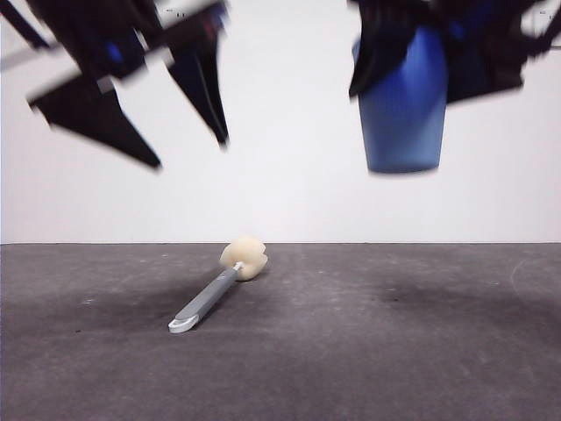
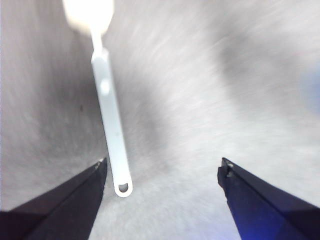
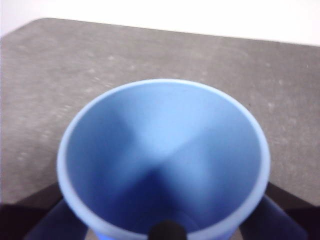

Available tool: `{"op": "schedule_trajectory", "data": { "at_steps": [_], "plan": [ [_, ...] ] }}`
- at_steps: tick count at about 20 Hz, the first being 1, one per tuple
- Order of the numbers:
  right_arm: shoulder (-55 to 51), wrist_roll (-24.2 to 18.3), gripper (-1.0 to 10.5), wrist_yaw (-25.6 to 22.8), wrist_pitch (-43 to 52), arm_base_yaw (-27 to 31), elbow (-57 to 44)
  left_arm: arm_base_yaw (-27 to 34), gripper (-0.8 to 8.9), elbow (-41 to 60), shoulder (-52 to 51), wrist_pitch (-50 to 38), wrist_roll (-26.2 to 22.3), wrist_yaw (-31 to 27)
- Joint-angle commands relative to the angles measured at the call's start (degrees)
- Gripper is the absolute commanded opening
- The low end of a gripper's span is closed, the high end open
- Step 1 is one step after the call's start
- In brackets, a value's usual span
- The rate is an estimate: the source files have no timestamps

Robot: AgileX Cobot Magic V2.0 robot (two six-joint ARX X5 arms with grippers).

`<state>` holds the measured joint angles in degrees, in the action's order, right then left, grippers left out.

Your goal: Pick up the cup brush,pick up the cup,insert the brush into the cup,clean the cup,put the cup brush back,put the cup back to the fixed position on the table

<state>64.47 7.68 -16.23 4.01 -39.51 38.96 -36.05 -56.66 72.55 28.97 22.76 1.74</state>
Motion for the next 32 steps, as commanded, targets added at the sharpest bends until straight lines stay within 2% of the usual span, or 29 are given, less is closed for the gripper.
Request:
{"op": "schedule_trajectory", "data": {
  "at_steps": [1, 5, 10, 16, 23, 27, 32],
  "plan": [
    [4.5, -0.7, -0.2, 2.4, 8.0, 2.4, -3.5, 0.0, 3.76, 0.4, -6.4, 2.6, -2.5, 0.2],
    [14.4, -2.6, -0.2, 5.8, 21.4, 6.4, -5.8, 0.0, 3.76, 0.4, -15.1, 8.6, -4.9, 0.2],
    [25.7, -3.4, -0.2, 8.1, 34.6, 9.9, -5.8, 0.0, 3.76, 0.4, -19.4, 12.3, -5.1, 0.0],
    [31.5, -8.5, -0.2, 10.0, 38.4, 10.9, -5.8, 0.0, 3.76, 0.4, -19.5, 12.2, -5.0, -0.1],
    [34.0, -7.8, -0.1, 10.3, 35.3, 11.4, -5.8, 0.0, 3.76, 0.4, -19.5, 12.3, -5.0, -0.1],
    [34.0, -7.1, 2.6, 10.3, 34.0, 11.3, -5.8, 0.0, 3.76, 0.4, -19.5, 12.9, -5.0, -0.1],
    [34.0, -6.0, 4.2, 10.3, 29.7, 11.3, -5.8, 0.0, 3.76, 0.4, -19.5, 13.2, -5.0, -0.2]
  ]
}}
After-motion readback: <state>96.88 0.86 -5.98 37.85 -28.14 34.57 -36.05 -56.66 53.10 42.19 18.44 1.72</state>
